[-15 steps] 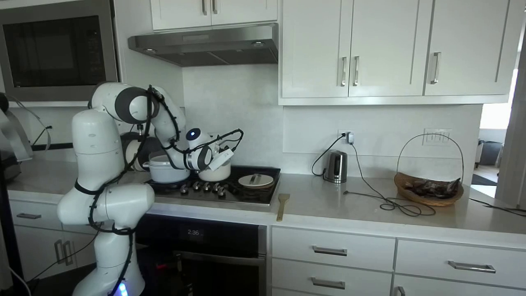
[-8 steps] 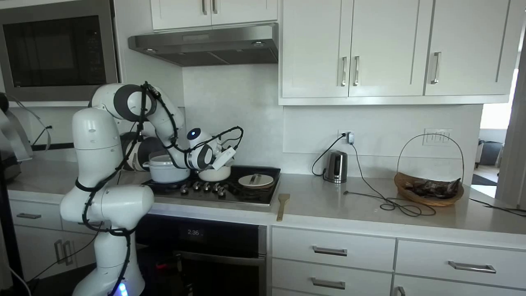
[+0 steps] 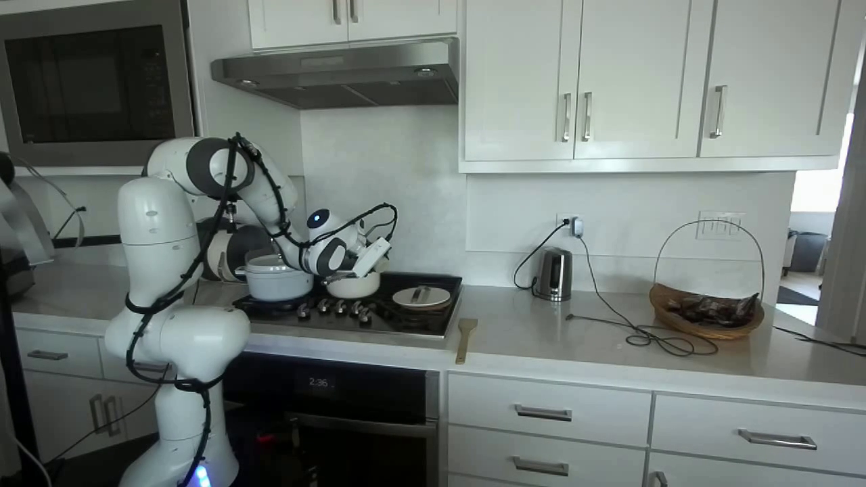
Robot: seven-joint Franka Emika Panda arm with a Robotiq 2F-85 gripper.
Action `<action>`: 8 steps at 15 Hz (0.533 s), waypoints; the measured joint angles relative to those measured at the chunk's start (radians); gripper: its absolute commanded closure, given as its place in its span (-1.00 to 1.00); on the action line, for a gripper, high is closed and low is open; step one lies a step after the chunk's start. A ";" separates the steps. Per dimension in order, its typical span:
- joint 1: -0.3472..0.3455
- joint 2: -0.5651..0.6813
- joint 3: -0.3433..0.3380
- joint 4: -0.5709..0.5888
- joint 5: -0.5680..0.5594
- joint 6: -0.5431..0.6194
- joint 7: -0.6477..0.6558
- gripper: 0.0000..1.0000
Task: Empty the cup into the pot
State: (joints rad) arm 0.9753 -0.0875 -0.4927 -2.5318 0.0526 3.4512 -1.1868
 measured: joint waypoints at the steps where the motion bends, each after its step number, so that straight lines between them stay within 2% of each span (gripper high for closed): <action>1: -0.017 -0.006 0.030 0.000 0.047 0.000 -0.044 0.35; 5: -0.106 -0.052 0.168 -0.006 0.221 0.000 -0.209 0.35; 8: -0.203 -0.108 0.302 -0.027 0.326 0.000 -0.301 0.35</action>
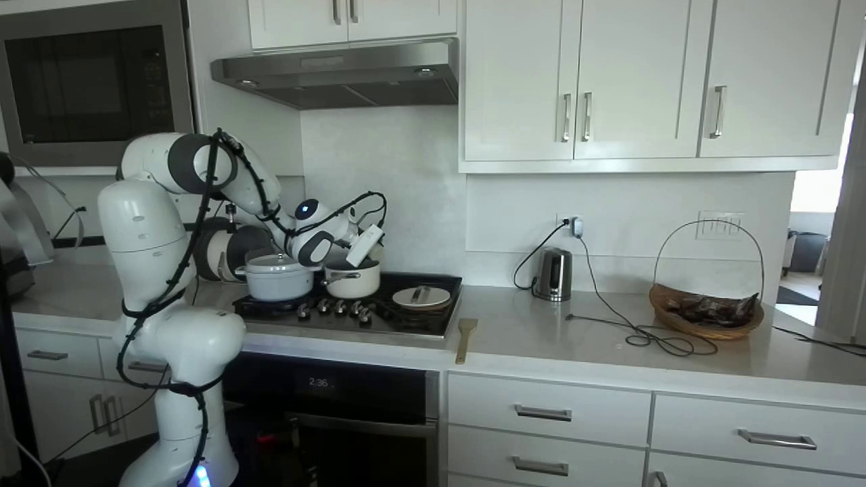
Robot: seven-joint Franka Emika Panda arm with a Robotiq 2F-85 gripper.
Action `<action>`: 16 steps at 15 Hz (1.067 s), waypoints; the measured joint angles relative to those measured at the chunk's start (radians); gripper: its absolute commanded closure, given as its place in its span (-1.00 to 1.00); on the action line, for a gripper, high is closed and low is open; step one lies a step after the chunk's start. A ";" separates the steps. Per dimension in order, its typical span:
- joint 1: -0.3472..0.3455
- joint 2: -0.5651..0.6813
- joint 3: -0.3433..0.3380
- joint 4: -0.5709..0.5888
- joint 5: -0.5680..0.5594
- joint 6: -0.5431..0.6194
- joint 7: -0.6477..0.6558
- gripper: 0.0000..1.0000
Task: Empty the cup into the pot
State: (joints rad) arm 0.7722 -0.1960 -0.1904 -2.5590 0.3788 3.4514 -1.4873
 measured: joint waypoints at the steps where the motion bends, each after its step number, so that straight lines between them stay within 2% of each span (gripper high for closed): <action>1: -0.037 -0.023 0.051 -0.014 0.026 0.000 -0.021 0.35; 9: -0.304 -0.190 0.483 -0.161 0.148 0.000 -0.041 0.35; 12: -0.431 -0.247 0.641 -0.176 0.163 0.000 -0.036 0.35; 14: -0.513 -0.284 0.711 -0.173 0.166 0.000 -0.018 0.35; 16: -0.575 -0.306 0.751 -0.164 0.166 0.000 0.004 0.35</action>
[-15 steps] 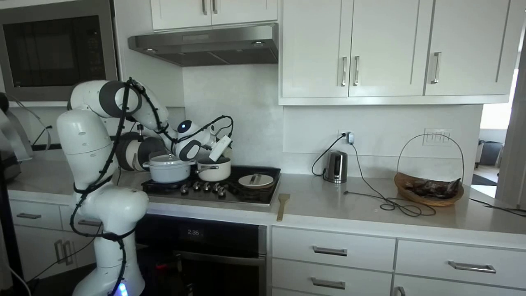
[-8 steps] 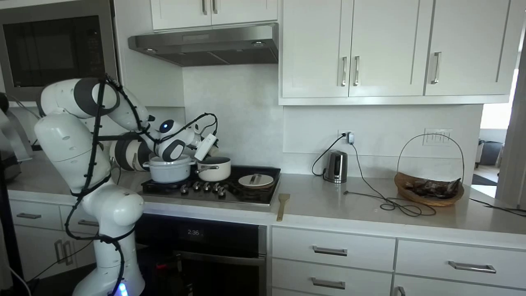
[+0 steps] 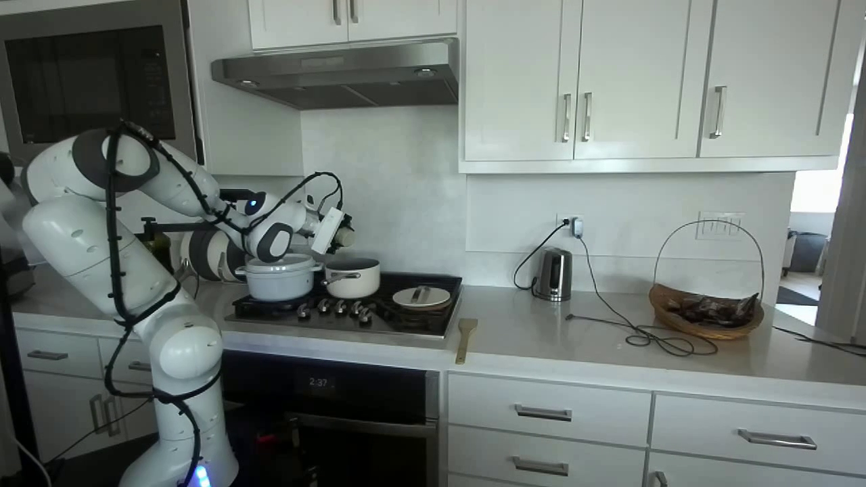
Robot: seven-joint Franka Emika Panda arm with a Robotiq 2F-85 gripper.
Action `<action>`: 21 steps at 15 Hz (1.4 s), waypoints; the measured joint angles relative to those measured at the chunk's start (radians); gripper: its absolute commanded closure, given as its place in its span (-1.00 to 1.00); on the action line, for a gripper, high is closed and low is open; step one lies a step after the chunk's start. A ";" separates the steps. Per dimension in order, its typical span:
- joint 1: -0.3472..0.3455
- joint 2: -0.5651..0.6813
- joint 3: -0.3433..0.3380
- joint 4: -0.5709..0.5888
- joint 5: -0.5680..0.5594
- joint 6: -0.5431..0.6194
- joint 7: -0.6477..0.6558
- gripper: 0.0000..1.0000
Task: Empty the cup into the pot
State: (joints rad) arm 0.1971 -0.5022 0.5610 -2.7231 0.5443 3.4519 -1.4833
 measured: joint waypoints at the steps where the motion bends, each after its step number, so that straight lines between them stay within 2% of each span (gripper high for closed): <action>1: -0.033 -0.003 0.019 0.010 0.000 0.000 0.005 0.35; 3: -0.099 0.000 0.063 0.034 -0.001 0.000 0.021 0.35; 6: -0.220 0.029 0.164 0.083 -0.005 0.000 0.039 0.35; 16: -0.677 0.095 0.601 0.231 -0.014 0.000 0.040 0.35; 21: -0.838 0.062 0.754 0.289 -0.038 0.000 0.040 0.35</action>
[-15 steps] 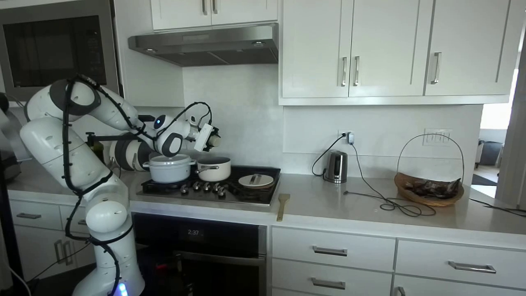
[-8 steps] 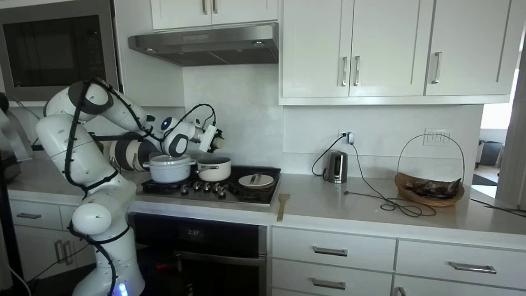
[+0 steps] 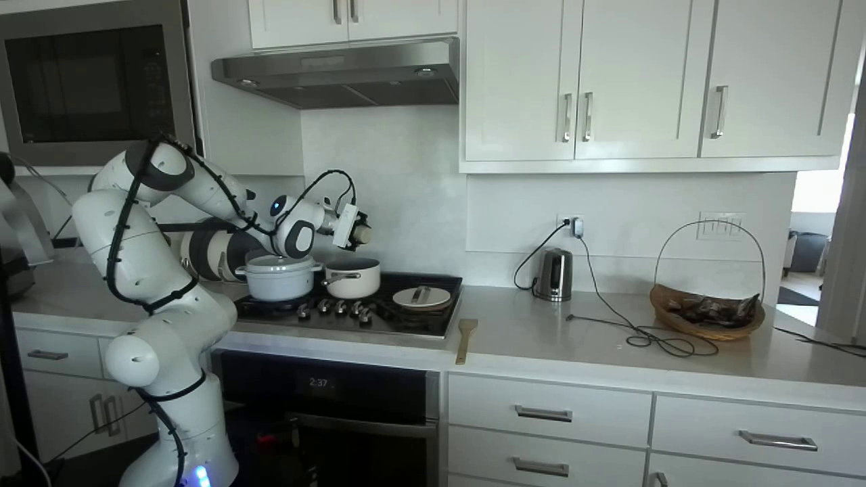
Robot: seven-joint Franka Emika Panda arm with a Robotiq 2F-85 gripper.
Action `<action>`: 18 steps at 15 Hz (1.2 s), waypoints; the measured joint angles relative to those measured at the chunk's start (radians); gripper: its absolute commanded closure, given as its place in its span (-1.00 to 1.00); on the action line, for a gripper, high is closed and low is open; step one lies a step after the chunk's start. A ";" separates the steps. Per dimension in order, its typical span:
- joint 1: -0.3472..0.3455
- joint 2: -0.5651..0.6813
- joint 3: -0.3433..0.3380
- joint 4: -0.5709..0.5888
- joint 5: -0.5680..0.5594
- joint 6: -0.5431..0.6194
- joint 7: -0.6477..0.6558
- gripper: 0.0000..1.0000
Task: Empty the cup into the pot
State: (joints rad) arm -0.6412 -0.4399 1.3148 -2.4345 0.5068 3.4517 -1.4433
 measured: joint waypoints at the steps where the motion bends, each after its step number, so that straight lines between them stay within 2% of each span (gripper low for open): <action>1: -0.025 -0.014 0.022 0.011 -0.008 0.000 0.000 0.35; 3: -0.069 -0.044 0.058 0.030 -0.024 0.000 0.000 0.35; 7: -0.138 -0.136 0.062 0.037 -0.295 0.000 0.244 0.35; 10: -0.182 -0.208 0.061 0.037 -0.430 0.000 0.381 0.35; 18: -0.253 -0.357 0.052 0.036 -0.605 0.000 0.612 0.35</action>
State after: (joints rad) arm -0.8939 -0.7969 1.3665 -2.3989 -0.0984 3.4517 -0.8314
